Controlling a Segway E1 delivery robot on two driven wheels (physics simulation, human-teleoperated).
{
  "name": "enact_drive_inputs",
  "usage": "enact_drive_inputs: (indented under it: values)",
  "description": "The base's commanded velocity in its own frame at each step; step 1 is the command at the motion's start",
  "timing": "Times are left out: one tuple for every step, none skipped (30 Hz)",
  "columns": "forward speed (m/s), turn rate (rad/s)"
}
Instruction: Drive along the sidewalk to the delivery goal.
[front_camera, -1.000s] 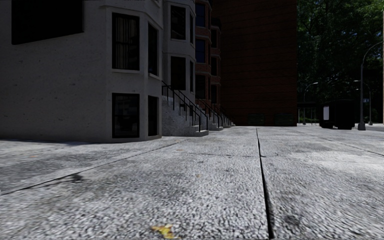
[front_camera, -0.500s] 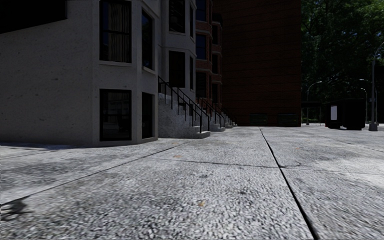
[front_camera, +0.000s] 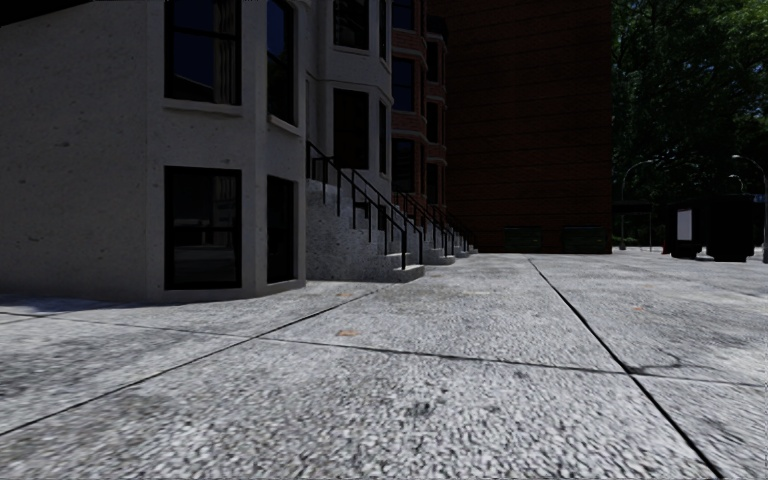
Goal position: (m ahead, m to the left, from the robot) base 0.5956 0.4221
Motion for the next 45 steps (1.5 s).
enact_drive_inputs:
  values:
    - [1.81, 0.00]
    - [1.81, 0.00]
    - [1.81, 0.00]
    - [1.81, 0.00]
    - [1.81, 0.00]
    - [1.81, 0.00]
    - [1.81, 0.00]
    - [1.81, 0.00]
    - [1.81, 0.00]
    - [1.81, 0.00]
    - [1.81, 0.00]
    - [1.81, 0.00]
    - [1.81, 0.00]
    - [1.81, 0.00]
    - [1.81, 0.00]
    - [1.81, 0.00]
    - [1.81, 0.00]
    - [1.81, 0.00]
    - [1.81, 0.00]
    - [1.81, 0.00]
    - [1.81, 0.00]
    - [1.81, 0.00]
    - [1.81, 0.00]
    - [1.81, 0.00]
    - [1.80, 0.00]
    - [1.74, 0.00]
    - [1.42, 0.00]
    - [1.42, 0.00]
    - [0.91, 0.00]
    - [0.46, 0.00]
    - [0.05, 0.00]
    - [0.00, 0.00]
    - [0.00, 0.00]
    - [0.00, 0.00]
    - [0.00, 0.00]
    - [0.00, 0.00]
    - [0.00, 0.00]
    - [0.00, 0.00]
    - [0.00, 0.00]
    - [0.00, 0.00]
    - [0.00, 0.00]
    - [0.00, 0.00]
    - [0.00, 0.00]
    - [0.00, 0.00]
    - [0.00, 0.00]
